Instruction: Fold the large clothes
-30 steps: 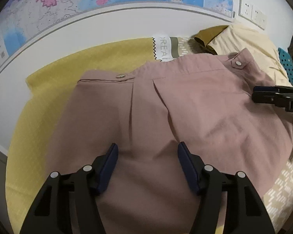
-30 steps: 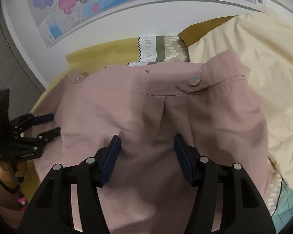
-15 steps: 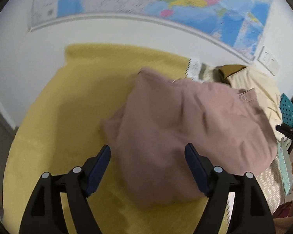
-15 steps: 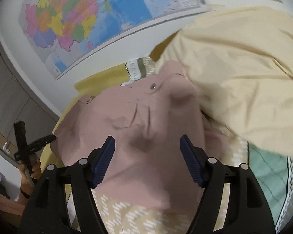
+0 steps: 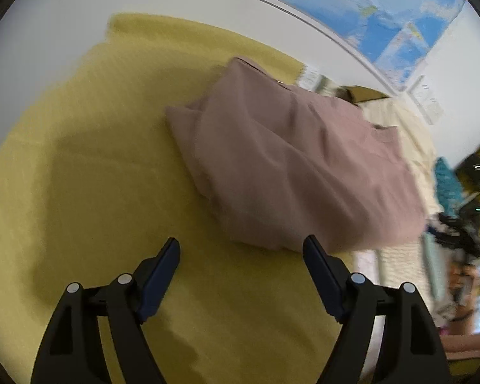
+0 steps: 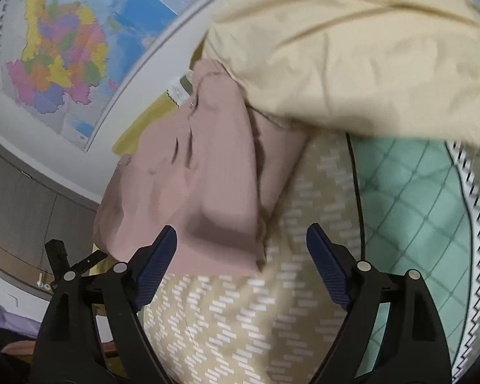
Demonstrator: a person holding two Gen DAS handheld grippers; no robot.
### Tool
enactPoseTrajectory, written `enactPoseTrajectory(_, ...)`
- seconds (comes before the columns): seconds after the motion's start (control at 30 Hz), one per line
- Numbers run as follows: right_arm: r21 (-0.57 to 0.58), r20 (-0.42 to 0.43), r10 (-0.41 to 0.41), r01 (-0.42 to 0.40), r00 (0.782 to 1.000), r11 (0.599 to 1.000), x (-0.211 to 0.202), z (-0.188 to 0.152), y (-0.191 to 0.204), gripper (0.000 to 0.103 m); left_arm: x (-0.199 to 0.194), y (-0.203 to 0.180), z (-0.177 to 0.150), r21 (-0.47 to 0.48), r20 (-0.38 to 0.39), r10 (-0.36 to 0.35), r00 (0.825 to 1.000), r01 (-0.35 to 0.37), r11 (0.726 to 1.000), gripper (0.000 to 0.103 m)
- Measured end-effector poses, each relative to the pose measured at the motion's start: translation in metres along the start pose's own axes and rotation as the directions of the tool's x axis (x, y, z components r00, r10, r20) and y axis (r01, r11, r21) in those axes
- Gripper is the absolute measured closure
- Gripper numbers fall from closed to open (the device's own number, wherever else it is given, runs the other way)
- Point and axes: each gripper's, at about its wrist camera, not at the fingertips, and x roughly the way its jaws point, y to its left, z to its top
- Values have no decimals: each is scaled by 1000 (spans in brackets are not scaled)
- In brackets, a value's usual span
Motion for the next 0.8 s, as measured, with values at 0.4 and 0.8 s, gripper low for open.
enactPoseTrajectory(0.4,-52,-18,66,-67,998,996,51,21,20,7,32,-27,21,-13,5,-111,994,111,994,6)
enactPoseTrajectory(0.8,-77,-75,231,-237,970,968,88,44,45,8,57,-35,51,-69,20,-191,981,192,979,6)
